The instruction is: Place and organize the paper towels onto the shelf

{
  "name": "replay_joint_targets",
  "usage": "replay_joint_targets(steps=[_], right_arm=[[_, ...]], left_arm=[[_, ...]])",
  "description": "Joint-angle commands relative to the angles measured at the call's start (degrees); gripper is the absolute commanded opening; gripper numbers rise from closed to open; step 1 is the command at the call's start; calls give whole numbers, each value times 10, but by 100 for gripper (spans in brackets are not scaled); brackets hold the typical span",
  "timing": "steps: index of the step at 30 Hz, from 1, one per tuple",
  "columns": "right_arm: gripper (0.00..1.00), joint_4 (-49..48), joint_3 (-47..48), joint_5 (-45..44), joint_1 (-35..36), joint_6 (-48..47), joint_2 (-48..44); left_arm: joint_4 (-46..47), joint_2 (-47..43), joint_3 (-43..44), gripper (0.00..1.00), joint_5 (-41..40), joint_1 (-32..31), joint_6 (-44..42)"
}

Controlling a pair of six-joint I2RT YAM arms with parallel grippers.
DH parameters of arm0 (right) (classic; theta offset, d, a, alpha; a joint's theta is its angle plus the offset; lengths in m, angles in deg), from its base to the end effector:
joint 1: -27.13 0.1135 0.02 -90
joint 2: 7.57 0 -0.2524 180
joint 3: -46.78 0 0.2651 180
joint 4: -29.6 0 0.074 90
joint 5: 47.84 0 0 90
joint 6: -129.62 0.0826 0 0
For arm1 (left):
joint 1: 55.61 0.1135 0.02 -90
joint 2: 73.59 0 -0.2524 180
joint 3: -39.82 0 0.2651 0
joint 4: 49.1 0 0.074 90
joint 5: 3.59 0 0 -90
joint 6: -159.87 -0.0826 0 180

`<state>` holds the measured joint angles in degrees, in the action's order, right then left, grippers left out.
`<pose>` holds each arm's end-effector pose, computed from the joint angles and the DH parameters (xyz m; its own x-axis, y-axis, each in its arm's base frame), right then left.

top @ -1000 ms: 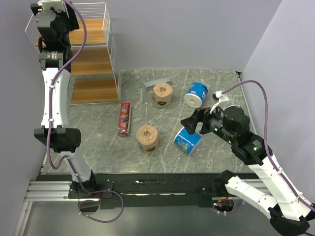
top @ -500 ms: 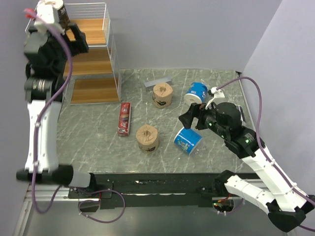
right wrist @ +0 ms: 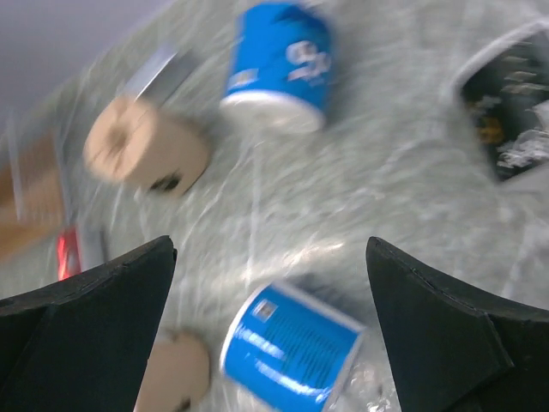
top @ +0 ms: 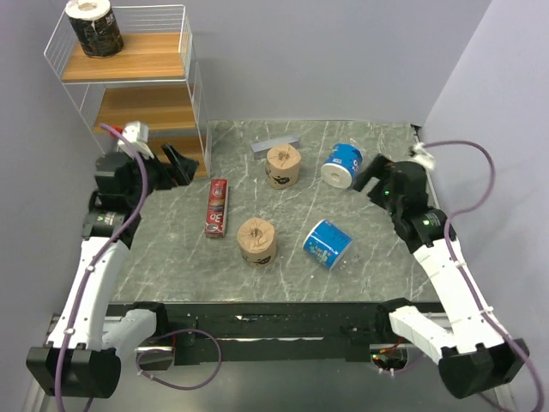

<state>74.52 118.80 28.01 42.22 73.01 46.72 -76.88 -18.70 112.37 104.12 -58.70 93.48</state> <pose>0.2585 0.0488 0.3288 -0.3917 0.4471 -0.8042 0.2073 0.8944 0.3963 0.2760 -0.0401 0.3736 -0.3011 -0.3658 -0.8806 0.2508 0.8606 -0.4433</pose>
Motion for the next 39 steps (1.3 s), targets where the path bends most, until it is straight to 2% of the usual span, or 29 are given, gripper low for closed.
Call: replay_joint_targets(steps=[1,4,9,12,13,20,27,39], right_arm=[[99,-38,-53,-10,-110,77,-24],[99,-44,-86,-45,-174,123,-26],[97,-109,-157,-22,-261,133,-39],[96,-191,-208,65,-328,112,-54],[96,-207,-218,128,-365,114,-53],[93,-306,-259,264,-450,121,20],[89,-404,-279,355,-492,99,83],[85,-480,-317,374,-502,99,137]], left_arm=[[71,-31,-51,96,-5,-28,13],[49,-24,-44,96,-16,-57,4],[52,-41,-53,96,-17,-78,4],[45,-44,-50,96,-31,-82,3],[46,-44,-51,96,-34,-82,4],[50,-51,-60,96,-39,-91,6],[47,-46,-55,96,-35,-91,7],[33,-43,-46,96,-44,-97,3]])
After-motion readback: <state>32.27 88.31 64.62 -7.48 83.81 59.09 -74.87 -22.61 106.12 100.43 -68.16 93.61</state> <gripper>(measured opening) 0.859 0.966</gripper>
